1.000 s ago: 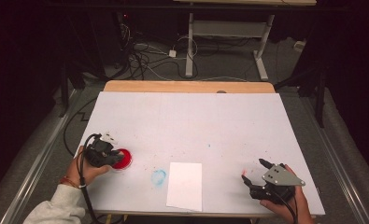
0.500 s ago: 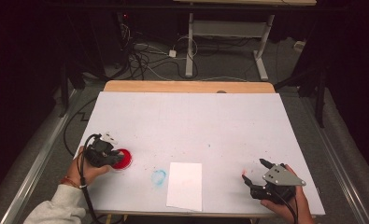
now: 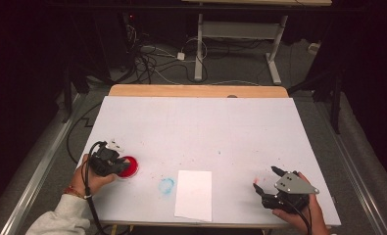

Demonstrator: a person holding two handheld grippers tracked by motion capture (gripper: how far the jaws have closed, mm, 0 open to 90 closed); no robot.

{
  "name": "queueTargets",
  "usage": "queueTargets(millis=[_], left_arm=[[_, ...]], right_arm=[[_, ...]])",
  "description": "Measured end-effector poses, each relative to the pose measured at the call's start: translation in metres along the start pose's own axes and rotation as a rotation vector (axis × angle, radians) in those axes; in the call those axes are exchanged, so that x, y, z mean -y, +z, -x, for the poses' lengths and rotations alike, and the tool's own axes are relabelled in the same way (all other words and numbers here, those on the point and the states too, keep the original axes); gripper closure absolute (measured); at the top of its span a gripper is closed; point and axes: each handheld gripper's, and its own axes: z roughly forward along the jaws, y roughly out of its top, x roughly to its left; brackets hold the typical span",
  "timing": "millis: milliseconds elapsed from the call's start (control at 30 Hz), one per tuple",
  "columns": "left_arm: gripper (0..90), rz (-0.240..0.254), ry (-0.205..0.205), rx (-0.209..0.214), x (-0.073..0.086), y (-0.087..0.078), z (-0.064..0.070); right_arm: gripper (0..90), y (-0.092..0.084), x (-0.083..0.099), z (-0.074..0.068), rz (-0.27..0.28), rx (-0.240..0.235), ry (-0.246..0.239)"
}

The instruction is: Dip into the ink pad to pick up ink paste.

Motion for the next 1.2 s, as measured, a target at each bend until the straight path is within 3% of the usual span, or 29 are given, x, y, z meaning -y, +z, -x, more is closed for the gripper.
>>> queueTargets(millis=[300, 800, 1200], left_arm=[[73.7, 0.017, -0.002, 0.002, 0.0, -0.003, 0.001], [73.6, 0.131, -0.022, -0.015, 0.001, -0.032, 0.001], [73.7, 0.167, 0.018, -0.016, -0.001, -0.045, 0.012]], right_arm=[[21.9, 0.004, -0.002, 0.001, -0.004, -0.007, -0.003], [21.9, 0.004, -0.002, 0.001, 0.001, -0.006, -0.002], [21.9, 0.004, -0.002, 0.002, 0.004, -0.005, 0.006]])
